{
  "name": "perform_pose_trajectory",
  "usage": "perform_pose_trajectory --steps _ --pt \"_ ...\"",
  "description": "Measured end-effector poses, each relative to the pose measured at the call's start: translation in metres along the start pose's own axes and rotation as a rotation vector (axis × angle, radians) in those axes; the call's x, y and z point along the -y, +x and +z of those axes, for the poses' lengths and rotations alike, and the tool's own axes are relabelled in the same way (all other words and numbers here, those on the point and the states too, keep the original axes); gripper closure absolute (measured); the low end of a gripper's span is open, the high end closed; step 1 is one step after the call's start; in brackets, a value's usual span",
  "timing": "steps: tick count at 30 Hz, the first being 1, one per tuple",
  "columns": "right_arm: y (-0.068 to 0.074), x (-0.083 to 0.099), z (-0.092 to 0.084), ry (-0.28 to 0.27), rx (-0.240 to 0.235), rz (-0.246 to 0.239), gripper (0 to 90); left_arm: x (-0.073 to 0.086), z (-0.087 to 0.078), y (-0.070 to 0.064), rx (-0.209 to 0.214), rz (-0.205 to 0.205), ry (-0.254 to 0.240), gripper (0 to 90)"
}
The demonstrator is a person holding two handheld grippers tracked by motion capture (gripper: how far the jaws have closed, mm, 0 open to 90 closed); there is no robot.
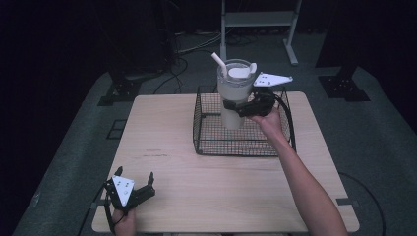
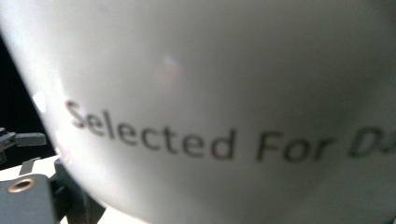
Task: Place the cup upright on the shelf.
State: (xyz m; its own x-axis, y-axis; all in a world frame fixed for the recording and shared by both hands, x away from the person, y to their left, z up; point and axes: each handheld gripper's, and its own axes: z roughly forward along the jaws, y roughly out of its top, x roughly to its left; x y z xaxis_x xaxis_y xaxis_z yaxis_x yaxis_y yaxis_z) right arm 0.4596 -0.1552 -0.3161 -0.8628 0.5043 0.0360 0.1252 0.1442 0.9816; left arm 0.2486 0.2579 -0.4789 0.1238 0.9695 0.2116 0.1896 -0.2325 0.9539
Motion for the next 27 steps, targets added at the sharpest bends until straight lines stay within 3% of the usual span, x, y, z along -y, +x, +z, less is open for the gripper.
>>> perform_pose_trajectory --steps 5,11,27 --pt "-0.012 0.009 0.008 0.030 0.021 0.000 7.3 0.000 0.000 0.000 0.001 0.002 -0.002 0.0" --pt "-0.023 0.019 0.016 0.041 0.013 0.007 7.3 0.000 0.001 -0.001 0.003 0.004 0.001 0.0" --pt "-0.033 0.049 0.037 0.102 -0.006 0.021 7.3 0.001 0.000 -0.001 0.006 0.008 -0.003 0.0"
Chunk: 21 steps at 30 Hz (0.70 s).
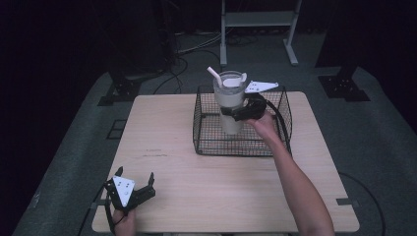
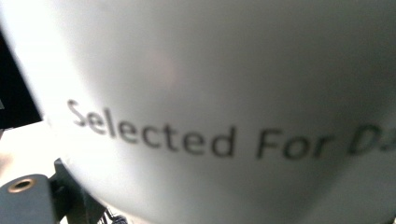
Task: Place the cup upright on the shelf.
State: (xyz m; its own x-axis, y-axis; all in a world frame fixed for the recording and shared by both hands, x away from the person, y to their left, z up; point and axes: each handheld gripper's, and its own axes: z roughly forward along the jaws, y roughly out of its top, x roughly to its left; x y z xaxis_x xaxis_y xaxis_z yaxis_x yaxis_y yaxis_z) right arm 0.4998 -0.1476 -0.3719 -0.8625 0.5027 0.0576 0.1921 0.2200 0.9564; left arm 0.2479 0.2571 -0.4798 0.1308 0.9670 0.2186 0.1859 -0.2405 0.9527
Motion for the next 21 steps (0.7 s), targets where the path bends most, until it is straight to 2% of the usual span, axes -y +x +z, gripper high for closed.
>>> perform_pose_trajectory --steps 8,15,21 --pt "-0.006 0.018 0.014 0.021 -0.011 0.021 7.2 0.000 -0.001 0.000 0.001 0.000 -0.006 0.0" --pt "-0.008 0.019 0.022 0.073 -0.031 -0.002 7.2 -0.001 0.000 -0.003 0.004 0.005 -0.005 0.0" --pt "-0.012 0.020 0.027 0.081 -0.037 -0.003 7.2 -0.001 -0.001 -0.002 0.001 0.004 -0.012 0.0"
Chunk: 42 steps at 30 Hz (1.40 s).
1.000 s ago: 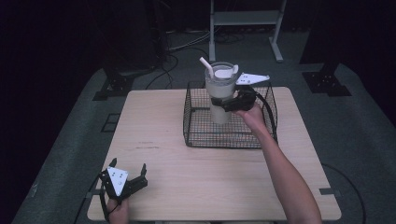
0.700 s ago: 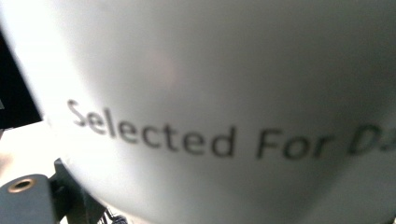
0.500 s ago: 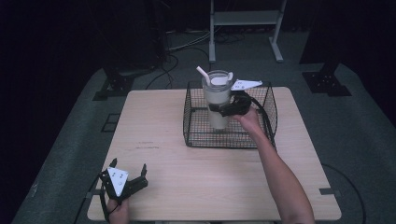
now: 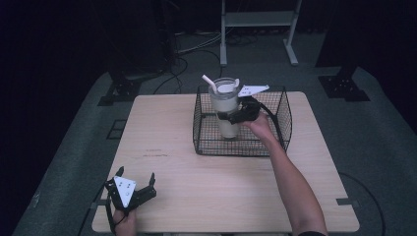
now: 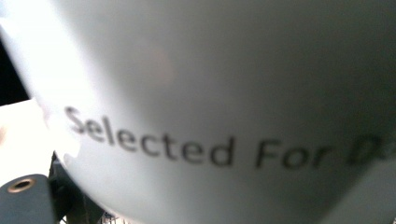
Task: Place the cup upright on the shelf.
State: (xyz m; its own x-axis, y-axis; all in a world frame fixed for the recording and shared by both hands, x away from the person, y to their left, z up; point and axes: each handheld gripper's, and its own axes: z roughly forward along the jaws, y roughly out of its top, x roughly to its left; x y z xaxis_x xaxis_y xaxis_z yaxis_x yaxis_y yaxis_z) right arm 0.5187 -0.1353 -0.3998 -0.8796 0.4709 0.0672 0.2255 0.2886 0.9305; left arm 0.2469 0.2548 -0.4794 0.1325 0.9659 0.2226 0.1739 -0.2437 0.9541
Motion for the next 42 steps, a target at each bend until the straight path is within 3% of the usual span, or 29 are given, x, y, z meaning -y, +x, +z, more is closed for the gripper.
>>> perform_pose_trajectory --steps 6,11,13,22,32,42 --pt "-0.004 0.004 0.006 0.059 -0.010 -0.005 7.2 0.000 0.000 0.002 -0.002 -0.002 0.002 0.0" --pt "-0.004 0.008 0.015 0.138 -0.013 -0.052 7.2 -0.001 0.000 0.000 0.004 0.004 0.002 0.0" --pt "-0.003 0.008 0.014 0.136 -0.004 -0.066 7.2 -0.001 -0.001 0.000 0.006 0.008 0.002 0.0" --pt "-0.016 0.014 0.007 0.124 -0.022 -0.001 7.2 0.000 -0.002 0.002 -0.004 0.001 -0.001 0.0" --pt "-0.014 0.016 0.002 0.132 -0.025 -0.046 7.1 0.000 -0.001 -0.003 0.006 0.020 -0.003 0.0" --pt "-0.015 0.024 -0.004 0.091 -0.023 -0.035 7.1 0.000 -0.002 -0.001 0.000 0.022 -0.003 0.0"
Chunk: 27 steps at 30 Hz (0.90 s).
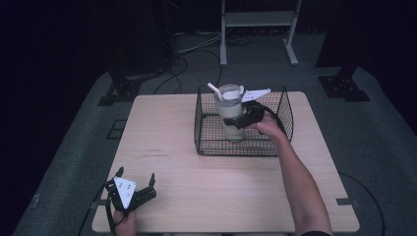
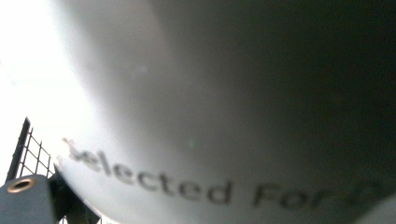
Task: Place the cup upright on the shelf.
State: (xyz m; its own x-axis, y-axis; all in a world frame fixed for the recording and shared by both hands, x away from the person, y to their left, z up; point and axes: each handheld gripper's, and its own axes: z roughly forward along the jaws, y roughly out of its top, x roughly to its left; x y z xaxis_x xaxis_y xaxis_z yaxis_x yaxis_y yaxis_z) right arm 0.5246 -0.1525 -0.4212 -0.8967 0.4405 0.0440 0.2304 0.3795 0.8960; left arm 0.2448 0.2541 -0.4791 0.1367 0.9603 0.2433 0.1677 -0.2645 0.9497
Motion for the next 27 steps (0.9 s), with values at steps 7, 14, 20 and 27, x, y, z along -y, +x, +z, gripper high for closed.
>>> perform_pose_trajectory --steps 7,14,20,27 --pt "0.001 0.007 -0.005 -0.036 0.011 0.016 7.0 0.000 0.001 -0.001 0.005 0.004 0.003 0.0" --pt "0.000 0.014 -0.010 -0.062 0.028 0.037 7.1 0.000 0.001 -0.002 0.008 0.014 0.003 0.0" --pt "-0.002 0.014 -0.019 -0.030 0.051 0.016 7.1 -0.001 0.001 -0.004 0.013 0.018 0.004 0.0" --pt "0.003 0.014 -0.023 -0.020 0.068 -0.004 7.1 -0.001 0.002 -0.007 0.019 0.032 0.001 0.0"
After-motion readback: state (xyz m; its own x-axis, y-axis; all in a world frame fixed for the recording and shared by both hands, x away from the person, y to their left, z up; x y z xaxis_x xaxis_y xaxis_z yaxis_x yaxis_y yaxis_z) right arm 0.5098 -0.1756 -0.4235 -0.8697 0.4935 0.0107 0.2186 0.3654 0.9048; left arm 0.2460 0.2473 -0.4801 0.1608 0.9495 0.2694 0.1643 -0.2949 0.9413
